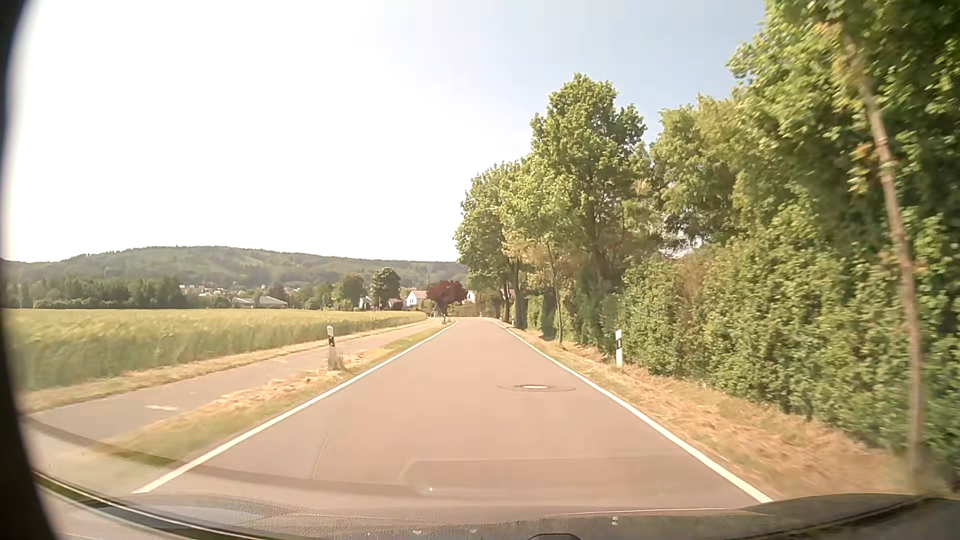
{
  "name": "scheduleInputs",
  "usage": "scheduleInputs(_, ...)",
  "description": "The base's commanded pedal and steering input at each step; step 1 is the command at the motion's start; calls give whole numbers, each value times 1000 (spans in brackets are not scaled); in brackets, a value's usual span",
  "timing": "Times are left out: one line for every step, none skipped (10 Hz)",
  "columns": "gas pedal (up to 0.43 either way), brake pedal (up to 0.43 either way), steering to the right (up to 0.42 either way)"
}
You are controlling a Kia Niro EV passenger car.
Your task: Follow the waypoints while adhering to traffic rules and regulations
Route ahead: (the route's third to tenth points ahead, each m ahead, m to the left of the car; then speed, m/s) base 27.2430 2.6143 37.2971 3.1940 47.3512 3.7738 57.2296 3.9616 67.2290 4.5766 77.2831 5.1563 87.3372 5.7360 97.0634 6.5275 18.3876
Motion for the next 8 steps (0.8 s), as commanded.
scheduleInputs(268, 0, -16)
scheduleInputs(268, 0, -14)
scheduleInputs(268, 0, -13)
scheduleInputs(268, 0, -13)
scheduleInputs(260, 0, -13)
scheduleInputs(209, 0, -12)
scheduleInputs(209, 0, -11)
scheduleInputs(209, 0, -11)
